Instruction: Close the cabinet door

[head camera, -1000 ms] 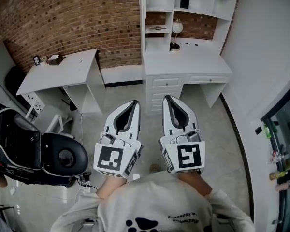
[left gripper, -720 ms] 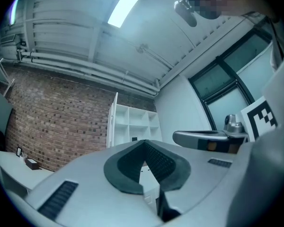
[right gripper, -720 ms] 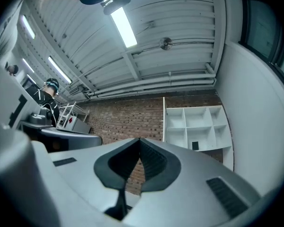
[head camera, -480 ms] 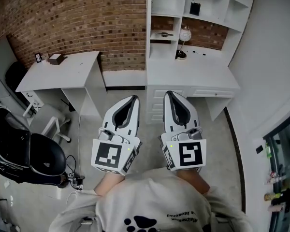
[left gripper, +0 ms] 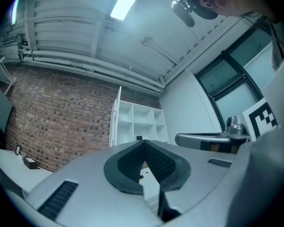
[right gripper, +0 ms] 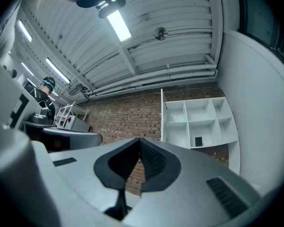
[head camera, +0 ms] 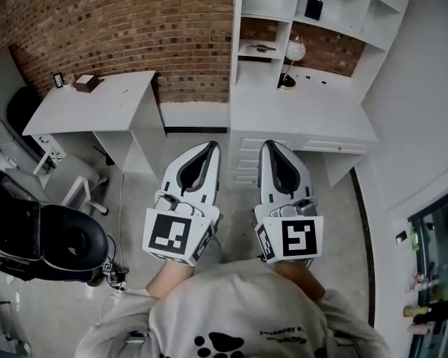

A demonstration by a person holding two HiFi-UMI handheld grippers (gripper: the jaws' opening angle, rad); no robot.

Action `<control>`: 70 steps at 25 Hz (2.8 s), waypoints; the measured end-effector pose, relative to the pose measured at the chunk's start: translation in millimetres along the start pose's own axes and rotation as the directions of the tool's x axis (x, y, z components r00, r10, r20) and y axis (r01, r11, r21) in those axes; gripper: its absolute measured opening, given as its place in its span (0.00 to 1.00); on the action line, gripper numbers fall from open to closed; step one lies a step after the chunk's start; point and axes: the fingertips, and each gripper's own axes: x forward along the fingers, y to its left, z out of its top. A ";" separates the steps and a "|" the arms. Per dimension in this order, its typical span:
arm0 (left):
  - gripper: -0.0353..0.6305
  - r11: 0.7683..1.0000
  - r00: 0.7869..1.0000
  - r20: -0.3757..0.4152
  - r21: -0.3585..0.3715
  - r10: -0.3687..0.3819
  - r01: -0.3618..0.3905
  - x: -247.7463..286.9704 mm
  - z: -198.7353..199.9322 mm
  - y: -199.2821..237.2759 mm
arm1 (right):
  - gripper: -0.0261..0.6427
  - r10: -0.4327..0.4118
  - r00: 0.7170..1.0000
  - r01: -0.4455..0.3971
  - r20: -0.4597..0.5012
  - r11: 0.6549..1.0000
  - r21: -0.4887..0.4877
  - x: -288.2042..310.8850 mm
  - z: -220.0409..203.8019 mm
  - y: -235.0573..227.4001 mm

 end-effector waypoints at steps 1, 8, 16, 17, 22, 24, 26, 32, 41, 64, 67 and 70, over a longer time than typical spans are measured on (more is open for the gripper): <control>0.06 1.000 1.000 -0.002 -0.003 -0.007 0.007 6.9 -3.0 2.0 | 0.07 -0.003 1.000 0.003 -0.002 1.000 -0.003 5.3 -3.2 -2.9; 0.06 0.998 0.999 -0.016 -0.030 -0.051 0.050 69.0 -24.3 36.2 | 0.07 -0.017 1.000 0.017 -0.020 1.000 -0.017 69.9 -27.1 -22.4; 0.06 0.994 0.994 -0.015 -0.016 -0.111 0.111 142.5 -39.9 93.2 | 0.07 -0.048 0.999 0.048 -0.007 0.999 -0.005 156.5 -52.5 -38.3; 0.06 0.993 0.993 -0.016 -0.014 -0.118 0.118 149.9 -41.8 99.9 | 0.07 -0.052 0.999 0.052 -0.010 0.999 -0.008 166.3 -55.9 -38.9; 0.06 0.989 0.988 -0.033 -0.011 -0.150 0.150 178.4 -56.8 127.4 | 0.07 -0.079 0.997 0.079 -0.021 0.997 -0.011 201.8 -76.4 -39.8; 0.06 0.989 0.988 -0.044 -0.015 -0.151 0.150 186.3 -60.8 136.3 | 0.07 -0.090 0.996 0.089 -0.028 0.996 -0.012 210.9 -82.8 -40.8; 0.06 0.987 0.986 -0.042 -0.019 -0.162 0.161 193.6 -66.3 141.0 | 0.07 -0.098 0.995 0.098 -0.033 0.995 -0.012 218.0 -88.1 -43.7; 0.06 0.983 0.981 -0.062 -0.032 -0.183 0.181 214.2 -85.2 145.8 | 0.07 -0.115 0.992 0.115 -0.054 0.993 0.008 233.6 -107.6 -56.6; 0.06 0.986 0.985 -0.053 -0.038 -0.162 0.160 269.0 -99.4 159.8 | 0.07 -0.093 0.995 0.094 -0.043 0.996 0.010 279.0 -126.2 -91.6; 0.06 1.000 1.000 -0.026 0.007 -0.015 0.016 411.2 -124.2 184.3 | 0.07 0.097 0.995 -0.097 -0.005 0.995 0.036 400.6 -168.1 -178.4; 0.06 1.000 0.999 -0.040 0.012 -0.005 0.005 413.8 -131.3 187.4 | 0.07 0.109 0.994 -0.109 -0.005 0.993 0.048 405.6 -175.0 -178.6; 0.06 1.000 0.999 -0.040 0.014 0.006 -0.005 415.7 -131.9 193.7 | 0.07 0.119 0.993 -0.119 0.006 0.992 0.049 411.2 -175.7 -176.0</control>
